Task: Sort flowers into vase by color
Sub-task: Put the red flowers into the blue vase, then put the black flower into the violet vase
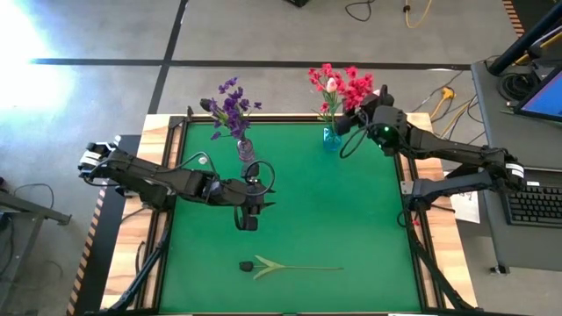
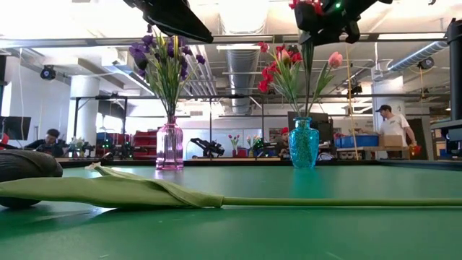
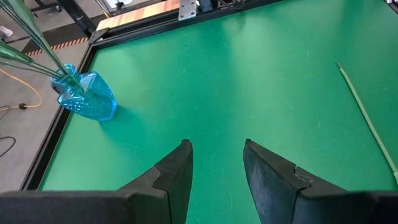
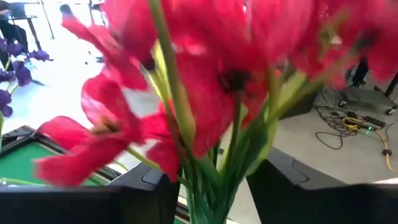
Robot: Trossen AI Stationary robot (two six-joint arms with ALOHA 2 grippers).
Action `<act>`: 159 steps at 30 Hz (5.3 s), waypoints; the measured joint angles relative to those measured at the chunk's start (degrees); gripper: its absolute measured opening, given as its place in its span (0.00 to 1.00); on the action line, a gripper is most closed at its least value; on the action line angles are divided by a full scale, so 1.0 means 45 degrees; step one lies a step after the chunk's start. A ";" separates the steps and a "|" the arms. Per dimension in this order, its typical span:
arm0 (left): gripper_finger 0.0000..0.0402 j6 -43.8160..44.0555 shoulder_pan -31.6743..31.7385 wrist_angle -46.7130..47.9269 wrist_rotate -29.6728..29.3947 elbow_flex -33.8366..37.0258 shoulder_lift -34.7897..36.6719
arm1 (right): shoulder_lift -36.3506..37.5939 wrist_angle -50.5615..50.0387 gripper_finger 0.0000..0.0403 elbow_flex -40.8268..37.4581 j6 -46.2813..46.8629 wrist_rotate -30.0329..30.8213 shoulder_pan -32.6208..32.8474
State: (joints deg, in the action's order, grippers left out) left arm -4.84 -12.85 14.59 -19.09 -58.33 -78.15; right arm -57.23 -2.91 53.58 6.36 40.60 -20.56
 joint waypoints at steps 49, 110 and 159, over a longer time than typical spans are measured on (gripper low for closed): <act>0.32 0.0593 0.0001 0.0012 -0.0005 0.0165 -0.0016 | 0.0029 -0.7258 0.91 0.3232 0.3286 -0.0793 0.0010; 0.32 1.0295 -0.4939 0.1062 0.0033 0.0173 -0.0072 | -0.6461 -1.1264 0.91 0.6518 0.8988 -0.6591 1.2084; 0.32 1.2507 -0.6914 -0.0447 -0.3332 0.0257 -0.2050 | -1.4647 -0.2106 0.04 0.7223 0.4237 -0.4803 1.1366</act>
State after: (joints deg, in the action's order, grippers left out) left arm 51.44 -43.97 12.58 -34.09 -57.17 -87.37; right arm -123.14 -12.39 86.08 25.42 18.99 30.59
